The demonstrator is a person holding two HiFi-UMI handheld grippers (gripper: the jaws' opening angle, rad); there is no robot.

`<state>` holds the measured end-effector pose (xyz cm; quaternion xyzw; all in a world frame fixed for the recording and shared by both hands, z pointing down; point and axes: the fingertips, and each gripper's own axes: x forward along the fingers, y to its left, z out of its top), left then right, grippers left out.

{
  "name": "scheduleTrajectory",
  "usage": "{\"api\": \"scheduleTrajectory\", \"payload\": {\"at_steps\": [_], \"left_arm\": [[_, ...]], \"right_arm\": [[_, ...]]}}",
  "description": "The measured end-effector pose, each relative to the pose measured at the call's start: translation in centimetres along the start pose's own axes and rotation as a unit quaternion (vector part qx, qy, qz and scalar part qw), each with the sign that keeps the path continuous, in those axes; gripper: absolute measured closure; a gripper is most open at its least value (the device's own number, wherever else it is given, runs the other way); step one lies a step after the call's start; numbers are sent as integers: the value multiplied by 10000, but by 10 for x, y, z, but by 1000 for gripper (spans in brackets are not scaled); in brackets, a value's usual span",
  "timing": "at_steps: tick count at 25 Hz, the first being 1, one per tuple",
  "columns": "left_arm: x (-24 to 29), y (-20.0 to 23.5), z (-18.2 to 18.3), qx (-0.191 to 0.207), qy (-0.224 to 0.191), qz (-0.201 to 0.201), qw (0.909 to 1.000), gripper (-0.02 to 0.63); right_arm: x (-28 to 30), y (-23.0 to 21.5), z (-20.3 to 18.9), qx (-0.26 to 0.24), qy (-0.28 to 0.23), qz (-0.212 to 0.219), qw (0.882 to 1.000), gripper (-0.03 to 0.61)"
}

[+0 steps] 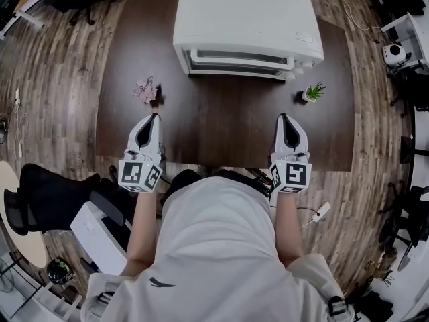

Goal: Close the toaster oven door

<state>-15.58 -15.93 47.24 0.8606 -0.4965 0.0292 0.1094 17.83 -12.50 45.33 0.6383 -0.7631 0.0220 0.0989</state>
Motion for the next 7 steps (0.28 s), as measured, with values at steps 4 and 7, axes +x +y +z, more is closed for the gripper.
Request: {"api": "scheduleTrajectory", "payload": {"at_steps": [4, 7], "left_arm": [[-3, -2, -2, -9, 16, 33, 10000, 620], [-4, -5, -3, -13, 18, 42, 10000, 620]], "right_arm": [[-2, 0, 0, -11, -10, 33, 10000, 580], [-3, -3, 1, 3, -12, 45, 10000, 580]]}}
